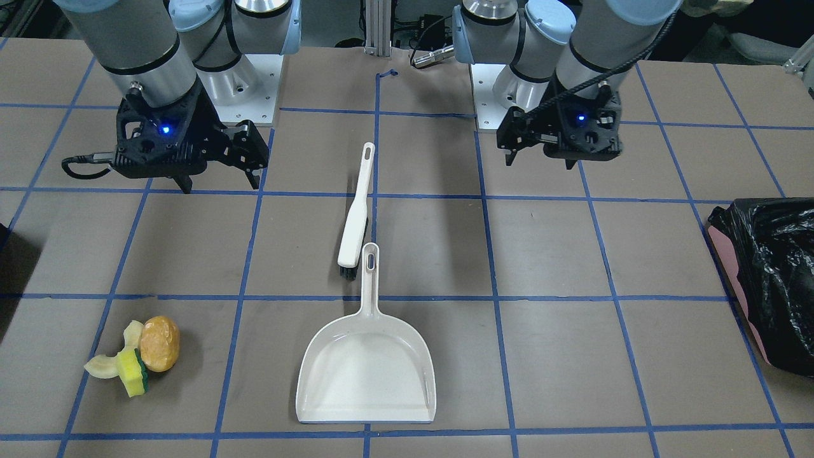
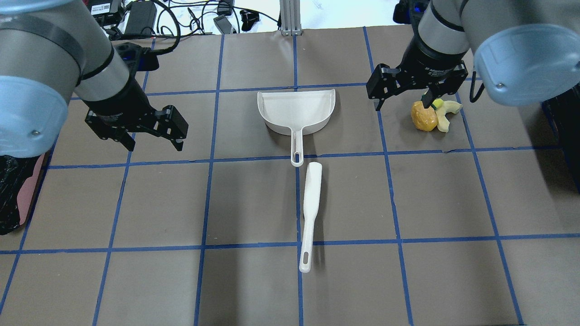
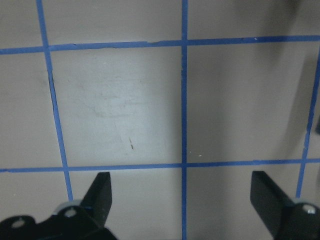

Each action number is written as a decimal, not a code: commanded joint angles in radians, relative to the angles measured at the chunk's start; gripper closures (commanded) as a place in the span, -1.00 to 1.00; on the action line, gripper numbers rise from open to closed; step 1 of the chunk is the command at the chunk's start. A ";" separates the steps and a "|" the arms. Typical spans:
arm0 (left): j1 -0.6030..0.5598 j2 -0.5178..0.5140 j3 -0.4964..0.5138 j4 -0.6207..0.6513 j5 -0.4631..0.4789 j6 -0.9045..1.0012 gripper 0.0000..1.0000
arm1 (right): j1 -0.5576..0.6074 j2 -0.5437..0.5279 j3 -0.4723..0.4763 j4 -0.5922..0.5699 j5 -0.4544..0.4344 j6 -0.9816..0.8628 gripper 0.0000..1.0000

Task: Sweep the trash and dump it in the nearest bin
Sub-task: 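Reach the right gripper to the dustpan handle while the left reaches the brush, then close both grippers on the dustpan and brush handles and lift them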

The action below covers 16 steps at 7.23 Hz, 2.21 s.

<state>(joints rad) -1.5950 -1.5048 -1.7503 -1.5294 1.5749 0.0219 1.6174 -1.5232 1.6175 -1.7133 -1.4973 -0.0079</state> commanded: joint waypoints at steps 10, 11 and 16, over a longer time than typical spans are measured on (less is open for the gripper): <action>-0.526 -0.075 -0.382 0.480 -0.098 -0.474 -0.93 | 0.301 0.417 -0.117 -0.313 -0.018 0.243 -0.82; -0.555 -0.096 -0.383 0.497 -0.095 -0.508 -0.91 | 0.317 0.432 -0.094 -0.328 -0.020 0.235 -0.81; -0.614 -0.198 -0.383 0.619 -0.088 -0.556 -0.80 | 0.323 0.437 -0.036 -0.313 -0.046 0.244 -0.79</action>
<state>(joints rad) -2.2057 -1.6803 -2.1351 -0.9449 1.4825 -0.5344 1.9375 -1.0905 1.5781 -2.0285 -1.5499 0.2288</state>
